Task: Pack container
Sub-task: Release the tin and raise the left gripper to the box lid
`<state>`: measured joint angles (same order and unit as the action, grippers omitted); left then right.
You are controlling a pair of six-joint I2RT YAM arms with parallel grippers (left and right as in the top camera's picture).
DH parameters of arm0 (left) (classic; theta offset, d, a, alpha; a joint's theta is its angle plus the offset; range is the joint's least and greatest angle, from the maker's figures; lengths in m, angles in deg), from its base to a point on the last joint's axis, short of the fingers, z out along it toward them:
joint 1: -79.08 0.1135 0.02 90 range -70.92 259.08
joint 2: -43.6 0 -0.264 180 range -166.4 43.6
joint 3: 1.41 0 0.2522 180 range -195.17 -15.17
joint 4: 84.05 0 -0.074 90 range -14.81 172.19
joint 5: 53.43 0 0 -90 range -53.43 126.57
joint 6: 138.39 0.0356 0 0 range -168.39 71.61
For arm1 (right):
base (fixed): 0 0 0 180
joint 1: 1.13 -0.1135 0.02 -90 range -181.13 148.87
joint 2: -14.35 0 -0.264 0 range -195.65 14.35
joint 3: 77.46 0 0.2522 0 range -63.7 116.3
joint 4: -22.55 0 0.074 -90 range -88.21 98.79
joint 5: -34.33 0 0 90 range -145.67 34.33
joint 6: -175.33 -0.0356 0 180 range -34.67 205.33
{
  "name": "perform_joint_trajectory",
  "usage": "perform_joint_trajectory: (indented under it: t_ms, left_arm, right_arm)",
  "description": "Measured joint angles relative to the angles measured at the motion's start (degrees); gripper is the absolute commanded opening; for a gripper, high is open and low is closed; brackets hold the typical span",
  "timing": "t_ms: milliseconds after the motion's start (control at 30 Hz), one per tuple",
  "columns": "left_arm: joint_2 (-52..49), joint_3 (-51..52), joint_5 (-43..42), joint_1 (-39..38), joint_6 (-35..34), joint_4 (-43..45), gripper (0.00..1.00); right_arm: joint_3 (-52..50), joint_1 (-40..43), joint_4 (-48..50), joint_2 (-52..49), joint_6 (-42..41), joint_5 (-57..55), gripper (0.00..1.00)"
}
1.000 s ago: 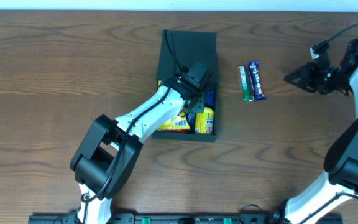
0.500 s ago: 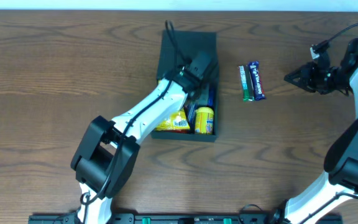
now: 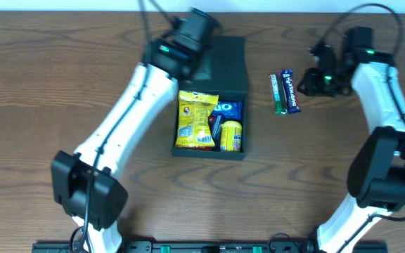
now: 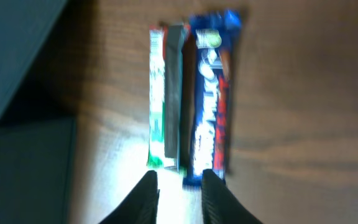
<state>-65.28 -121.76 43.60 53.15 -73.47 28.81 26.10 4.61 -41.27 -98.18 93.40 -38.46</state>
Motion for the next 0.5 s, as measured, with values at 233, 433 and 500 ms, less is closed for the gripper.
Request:
perform_joint_trajectory:
  t_ms: [233,433,500]
  left_arm:
    - [0.0,0.0,-0.6,8.4,0.8,-2.8,0.87]
    - [0.0,0.0,-0.8,9.1,2.0,-2.9,0.95]
    - [0.0,0.0,-0.8,9.1,2.6,-2.9,0.95]
  right_arm:
    - [0.0,-4.8,9.5,-1.0,-3.2,-10.8,0.46]
    - [0.0,-4.9,14.9,-6.1,-6.6,-13.6,0.51]
    - [0.0,-4.9,14.2,-7.5,-7.1,-13.9,0.51]
